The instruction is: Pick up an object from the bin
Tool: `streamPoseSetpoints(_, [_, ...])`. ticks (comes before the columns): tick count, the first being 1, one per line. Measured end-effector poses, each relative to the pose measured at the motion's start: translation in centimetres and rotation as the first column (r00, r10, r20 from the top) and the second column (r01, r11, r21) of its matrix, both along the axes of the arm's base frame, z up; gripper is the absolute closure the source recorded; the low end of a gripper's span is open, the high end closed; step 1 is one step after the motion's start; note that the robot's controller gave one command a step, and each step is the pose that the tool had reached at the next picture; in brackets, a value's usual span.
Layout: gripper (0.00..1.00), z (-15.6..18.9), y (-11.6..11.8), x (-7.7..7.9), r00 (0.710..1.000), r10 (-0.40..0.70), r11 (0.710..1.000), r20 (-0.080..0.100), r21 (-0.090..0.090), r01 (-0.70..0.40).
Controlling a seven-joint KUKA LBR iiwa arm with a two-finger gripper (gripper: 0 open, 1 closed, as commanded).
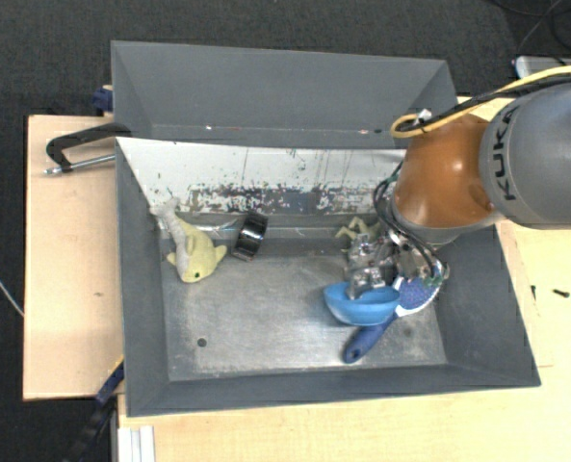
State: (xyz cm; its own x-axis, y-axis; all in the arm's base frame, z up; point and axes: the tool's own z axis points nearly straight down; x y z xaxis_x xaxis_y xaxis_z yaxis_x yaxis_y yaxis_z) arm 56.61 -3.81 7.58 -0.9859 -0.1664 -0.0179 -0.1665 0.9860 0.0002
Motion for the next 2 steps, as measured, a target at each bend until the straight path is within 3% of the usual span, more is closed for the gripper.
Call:
streamPoseSetpoints(1, [1.00,6.2,2.5,-1.5,1.000,0.011,1.000,-0.006,-0.001,-0.011])
streamPoseSetpoints(2, [1.00,6.4,4.2,-0.5,0.950,0.311,0.950,-0.011,-0.003,-0.311])
